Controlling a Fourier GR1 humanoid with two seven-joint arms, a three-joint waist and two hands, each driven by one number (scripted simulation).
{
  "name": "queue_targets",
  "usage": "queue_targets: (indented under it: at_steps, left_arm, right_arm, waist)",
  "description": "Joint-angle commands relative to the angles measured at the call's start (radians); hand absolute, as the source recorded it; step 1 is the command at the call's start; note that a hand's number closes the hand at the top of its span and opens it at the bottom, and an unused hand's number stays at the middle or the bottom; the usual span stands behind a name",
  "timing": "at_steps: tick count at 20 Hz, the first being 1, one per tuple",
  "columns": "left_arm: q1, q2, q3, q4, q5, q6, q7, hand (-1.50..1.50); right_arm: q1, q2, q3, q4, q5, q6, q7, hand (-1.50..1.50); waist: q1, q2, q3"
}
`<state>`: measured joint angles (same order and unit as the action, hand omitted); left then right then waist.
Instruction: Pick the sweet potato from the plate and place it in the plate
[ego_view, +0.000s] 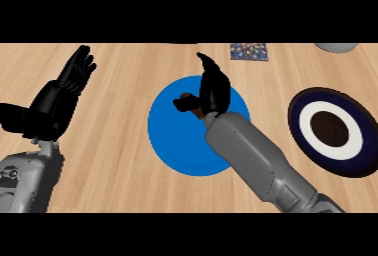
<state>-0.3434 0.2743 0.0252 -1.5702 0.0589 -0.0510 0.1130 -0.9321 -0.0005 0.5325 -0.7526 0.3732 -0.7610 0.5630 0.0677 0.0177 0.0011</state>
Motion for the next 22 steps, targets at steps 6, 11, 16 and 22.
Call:
queue_targets:
  at_steps: [6,11,16,22]
  left_arm:
    - [0.046,0.023,0.040,-0.020,-0.001,-0.005,-0.006,0.00]
    - [0.068,0.016,0.049,-0.038,-0.012,0.010,0.014,0.00]
    - [0.082,0.024,0.071,-0.066,0.000,-0.001,0.023,0.00]
    - [0.107,0.045,0.101,-0.091,0.028,-0.040,0.044,0.00]
  right_arm:
    - [0.032,0.000,-0.117,-0.069,-0.221,-0.140,-0.252,-1.50]
    - [0.173,-0.019,-0.132,-0.255,-0.228,-0.184,-0.261,-1.50]
    - [0.416,-0.103,-0.161,-0.459,-0.272,-0.143,-0.389,-1.50]
    - [0.622,-0.276,-0.189,-0.698,-0.303,0.007,-0.403,-1.50]
  waist:
    - [-0.039,-0.010,0.000]
    - [-0.074,-0.022,-0.001]
    - [-0.080,-0.024,0.000]
    - [-0.077,-0.023,-0.001]
